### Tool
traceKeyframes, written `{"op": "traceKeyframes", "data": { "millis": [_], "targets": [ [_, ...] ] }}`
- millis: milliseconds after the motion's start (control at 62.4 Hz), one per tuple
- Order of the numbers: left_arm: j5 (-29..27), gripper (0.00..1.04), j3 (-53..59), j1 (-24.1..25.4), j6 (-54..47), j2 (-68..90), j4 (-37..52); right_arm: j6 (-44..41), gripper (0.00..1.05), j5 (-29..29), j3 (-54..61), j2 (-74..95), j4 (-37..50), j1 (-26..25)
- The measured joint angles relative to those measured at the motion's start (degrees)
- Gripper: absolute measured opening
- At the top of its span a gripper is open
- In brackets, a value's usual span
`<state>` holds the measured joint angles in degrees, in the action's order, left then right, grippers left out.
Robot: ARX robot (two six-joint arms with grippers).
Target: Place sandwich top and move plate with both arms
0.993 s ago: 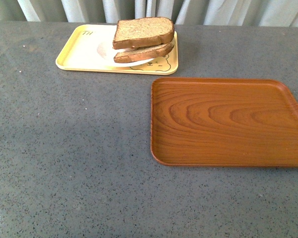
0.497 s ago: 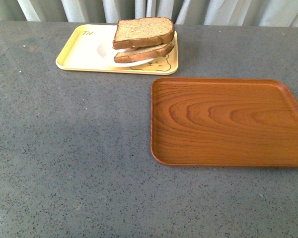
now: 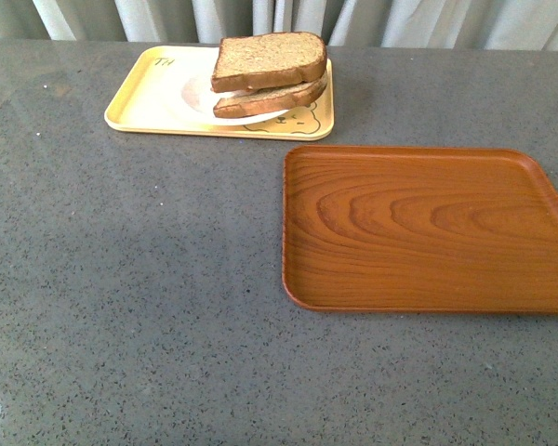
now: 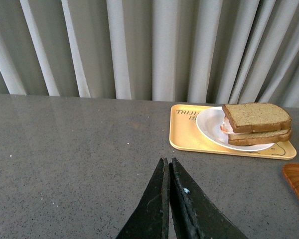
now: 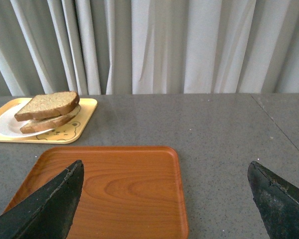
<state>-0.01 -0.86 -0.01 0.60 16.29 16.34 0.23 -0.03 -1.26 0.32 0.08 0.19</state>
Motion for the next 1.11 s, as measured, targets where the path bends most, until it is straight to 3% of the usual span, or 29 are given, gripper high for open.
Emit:
{"op": "traceKeyframes", "data": {
  "millis": [320, 401, 593, 657, 737, 1106],
  "targets": [
    [0.0, 0.02, 0.0, 0.0, 0.0, -6.2, -6.2, 0.0, 0.96, 0.0, 0.0, 0.0, 0.0, 0.0],
    [0.0, 0.02, 0.0, 0.0, 0.0, -13.4, -15.3, 0.0, 0.96, 0.0, 0.0, 0.0, 0.0, 0.0],
    [0.0, 0.02, 0.0, 0.0, 0.0, -15.3, -16.3, 0.0, 0.96, 0.0, 0.0, 0.0, 0.0, 0.0],
    [0.0, 0.13, 0.0, 0.0, 0.0, -15.4, -16.3, 0.0, 0.96, 0.0, 0.0, 0.0, 0.0, 0.0],
    [0.0, 0.35, 0.0, 0.0, 0.0, -15.4, -16.3, 0.0, 0.96, 0.0, 0.0, 0.0, 0.0, 0.0],
    [0.0, 0.98, 0.0, 0.0, -0.1, -15.4, -16.3, 0.0, 0.96, 0.0, 0.0, 0.0, 0.0, 0.0]
  ]
}}
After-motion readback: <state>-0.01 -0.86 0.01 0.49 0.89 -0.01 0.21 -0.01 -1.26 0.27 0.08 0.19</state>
